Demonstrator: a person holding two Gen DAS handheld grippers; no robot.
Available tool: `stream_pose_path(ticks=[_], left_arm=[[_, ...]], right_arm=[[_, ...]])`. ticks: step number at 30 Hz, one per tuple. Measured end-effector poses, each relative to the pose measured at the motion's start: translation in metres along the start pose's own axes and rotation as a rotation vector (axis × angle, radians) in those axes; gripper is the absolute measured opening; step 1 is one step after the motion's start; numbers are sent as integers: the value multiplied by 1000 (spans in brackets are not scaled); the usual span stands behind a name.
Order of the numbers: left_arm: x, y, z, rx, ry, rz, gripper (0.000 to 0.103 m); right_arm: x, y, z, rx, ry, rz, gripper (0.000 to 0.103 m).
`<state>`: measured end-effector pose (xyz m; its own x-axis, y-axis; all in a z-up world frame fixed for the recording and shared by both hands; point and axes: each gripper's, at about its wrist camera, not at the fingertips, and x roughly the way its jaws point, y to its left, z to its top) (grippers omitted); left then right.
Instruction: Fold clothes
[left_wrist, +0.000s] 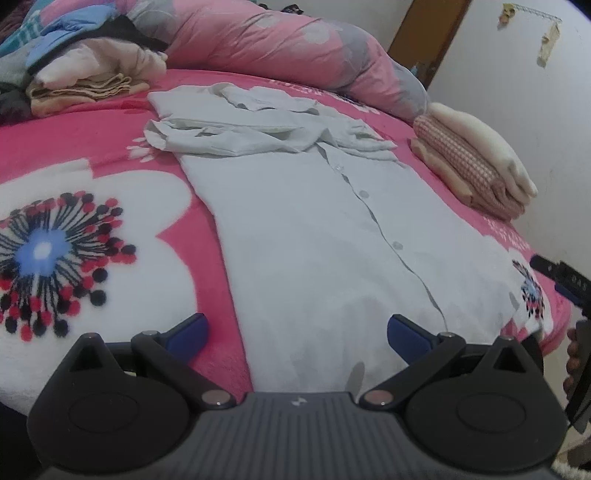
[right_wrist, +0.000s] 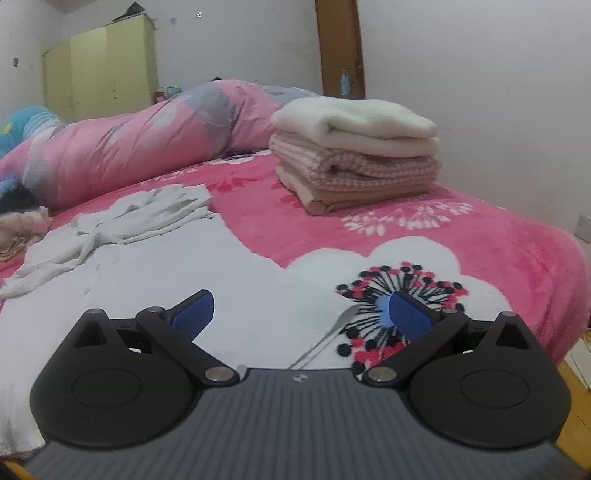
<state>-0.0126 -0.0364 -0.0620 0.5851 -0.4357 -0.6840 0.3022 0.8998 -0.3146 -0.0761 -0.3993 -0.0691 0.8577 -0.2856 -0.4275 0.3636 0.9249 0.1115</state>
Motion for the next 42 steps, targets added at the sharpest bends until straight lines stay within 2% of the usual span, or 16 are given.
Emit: stream_pose_path(ticks=[4, 8, 15, 19, 21, 23, 27, 30, 34, 36, 39, 41, 42], left_arm=[[2, -2, -1, -4, -3, -27, 103], [5, -4, 1, -6, -4, -41, 103], [14, -6, 10, -1, 7, -35, 103], [15, -8, 10, 26, 17, -32, 103], [16, -8, 10, 39, 23, -30, 103], [17, -9, 10, 53, 28, -29, 103], [17, -8, 9, 58, 32, -39, 103], [17, -8, 9, 63, 32, -43, 103], [16, -8, 8, 70, 27, -46, 103], [15, -4, 8, 53, 19, -56, 100], [12, 4, 9, 44, 4, -70, 87], [10, 8, 11, 78, 1, -74, 70], [9, 11, 13, 86, 1, -77, 65]], right_arm=[[-6, -3, -1, 49, -65, 107, 102], [-3, -8, -1, 138, -92, 198, 102], [9, -19, -1, 180, -60, 278, 102], [31, -34, 31, 124, -37, 362, 101], [47, -46, 50, 127, -3, 402, 101], [69, -56, 66, 136, 67, 445, 101], [111, -62, 77, 144, 210, 494, 99], [135, -58, 75, 110, 299, 493, 92], [154, -55, 72, 105, 369, 488, 71], [159, -55, 67, 133, 406, 503, 64], [152, -58, 60, 137, 429, 513, 54], [146, -59, 55, 136, 443, 519, 50], [143, -60, 52, 136, 450, 522, 47]])
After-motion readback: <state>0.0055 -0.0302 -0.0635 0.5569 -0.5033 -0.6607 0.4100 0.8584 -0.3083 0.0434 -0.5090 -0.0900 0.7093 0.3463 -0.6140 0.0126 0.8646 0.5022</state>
